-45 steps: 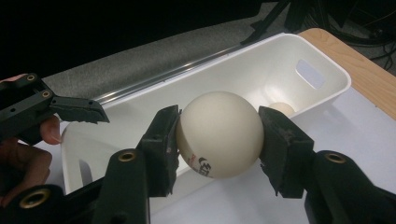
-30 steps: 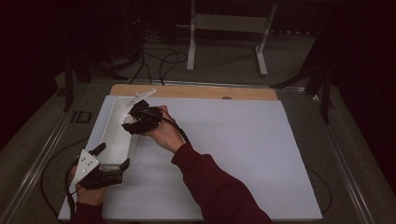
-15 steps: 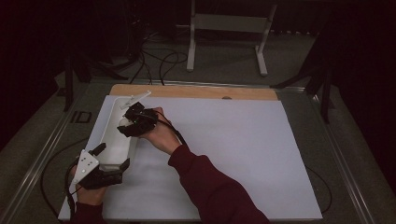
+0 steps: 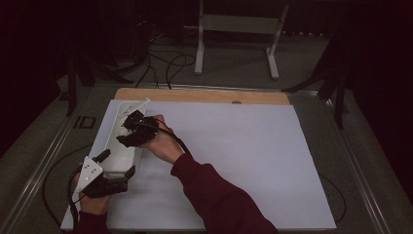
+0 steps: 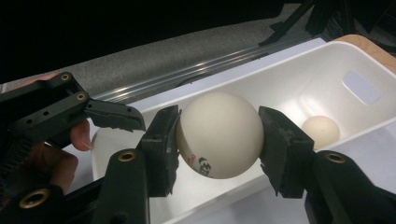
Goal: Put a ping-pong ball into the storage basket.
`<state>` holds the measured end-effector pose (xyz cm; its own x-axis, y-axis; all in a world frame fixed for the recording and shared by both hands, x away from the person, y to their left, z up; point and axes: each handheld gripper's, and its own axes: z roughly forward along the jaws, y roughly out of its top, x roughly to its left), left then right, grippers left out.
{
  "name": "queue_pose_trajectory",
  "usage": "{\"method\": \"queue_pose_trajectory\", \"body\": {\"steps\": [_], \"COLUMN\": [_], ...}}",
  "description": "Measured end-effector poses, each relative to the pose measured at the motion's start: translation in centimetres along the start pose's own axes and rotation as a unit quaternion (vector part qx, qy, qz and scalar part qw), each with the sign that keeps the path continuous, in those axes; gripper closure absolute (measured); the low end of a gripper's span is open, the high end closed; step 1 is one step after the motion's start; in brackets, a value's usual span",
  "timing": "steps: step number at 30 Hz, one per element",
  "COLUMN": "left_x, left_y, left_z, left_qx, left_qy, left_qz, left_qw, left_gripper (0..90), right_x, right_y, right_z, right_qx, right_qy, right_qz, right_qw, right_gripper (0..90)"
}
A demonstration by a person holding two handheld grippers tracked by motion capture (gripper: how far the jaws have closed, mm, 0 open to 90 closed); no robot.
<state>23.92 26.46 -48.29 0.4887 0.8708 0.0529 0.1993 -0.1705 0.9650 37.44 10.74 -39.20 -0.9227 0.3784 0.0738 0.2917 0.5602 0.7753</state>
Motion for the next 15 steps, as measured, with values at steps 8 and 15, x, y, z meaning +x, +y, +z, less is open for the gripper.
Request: {"method": "queue_pose_trajectory", "body": {"steps": [8,15], "left_x": [0.02,0.05], "left_y": [0.01,-0.01], "left_z": [-0.05,-0.03], "left_qx": [0.0,-0.001], "left_qy": [0.0,-0.001], "left_qz": [-0.001,-0.001], "left_qw": [1.0,1.0], "left_gripper": [0.9,0.9], "right_x": [0.61,0.31], "right_y": [0.27,0.3], "right_z": [0.63,0.35], "right_qx": [-0.003,-0.008], "right_qy": [0.019,0.004], "right_qz": [0.0,0.012], "right_qw": [0.9998,0.9999], "right_gripper": [31.1,10.4]}}
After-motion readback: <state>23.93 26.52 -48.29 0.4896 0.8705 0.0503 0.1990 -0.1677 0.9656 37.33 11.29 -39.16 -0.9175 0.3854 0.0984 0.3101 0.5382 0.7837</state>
